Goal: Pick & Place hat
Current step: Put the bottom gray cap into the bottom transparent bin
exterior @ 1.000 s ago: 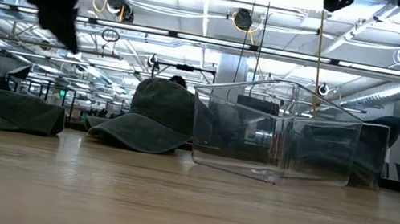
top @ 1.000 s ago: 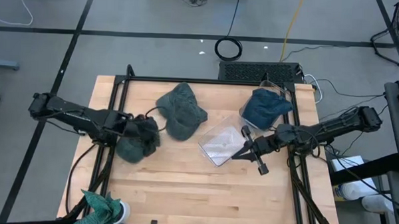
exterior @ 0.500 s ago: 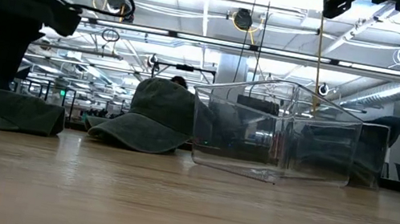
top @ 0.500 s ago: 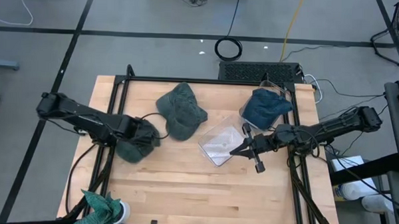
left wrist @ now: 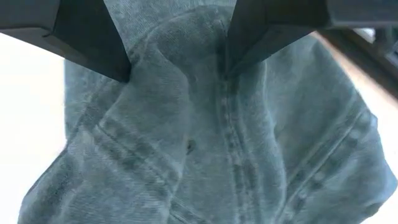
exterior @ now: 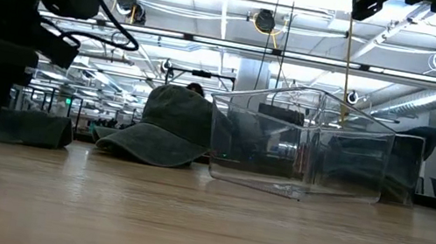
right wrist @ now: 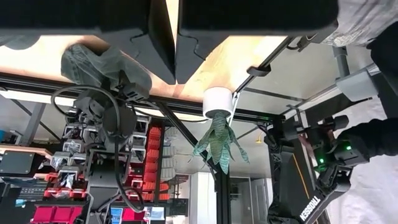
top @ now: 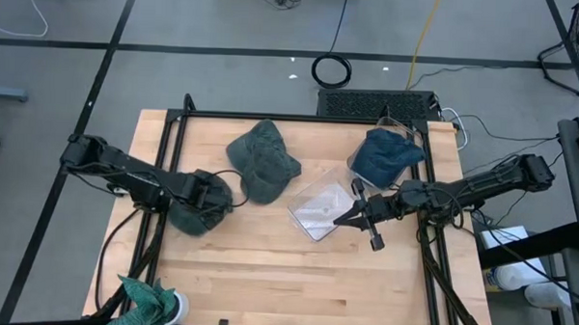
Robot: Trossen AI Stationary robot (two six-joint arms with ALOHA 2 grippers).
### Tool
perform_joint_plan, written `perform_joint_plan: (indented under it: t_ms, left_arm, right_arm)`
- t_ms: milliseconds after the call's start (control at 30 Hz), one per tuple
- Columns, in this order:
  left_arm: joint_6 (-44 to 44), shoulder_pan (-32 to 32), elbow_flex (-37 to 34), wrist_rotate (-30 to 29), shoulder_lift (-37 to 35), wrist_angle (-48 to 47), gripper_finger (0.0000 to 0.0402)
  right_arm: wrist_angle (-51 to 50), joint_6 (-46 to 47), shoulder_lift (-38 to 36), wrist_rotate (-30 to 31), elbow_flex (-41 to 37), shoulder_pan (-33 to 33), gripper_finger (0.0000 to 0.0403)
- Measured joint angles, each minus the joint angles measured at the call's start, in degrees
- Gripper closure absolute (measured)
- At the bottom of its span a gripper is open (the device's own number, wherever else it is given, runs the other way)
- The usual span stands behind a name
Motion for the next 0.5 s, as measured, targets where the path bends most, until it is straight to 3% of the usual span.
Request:
perform_joint_plan:
  t_ms: [133, 233, 500]
  left_arm:
    - [0.0, 0.0, -1.4, 0.0, 0.0, 3.4, 0.0131]
    - [0.0, 0.0, -1.4, 0.3, 0.0, 3.8, 0.0156]
    - [2.2, 0.0, -1.4, 0.7, 0.0, 4.0, 0.0312]
  right_arm:
    - [0.0, 0.0, 0.0, 0.0, 0.0, 0.0, 0.0403]
    - [0.0, 0.0, 0.0, 0.0, 0.0, 0.0, 0.0403]
    - [-0.3, 0.0, 0.0, 0.0, 0.0, 0.0, 0.0403]
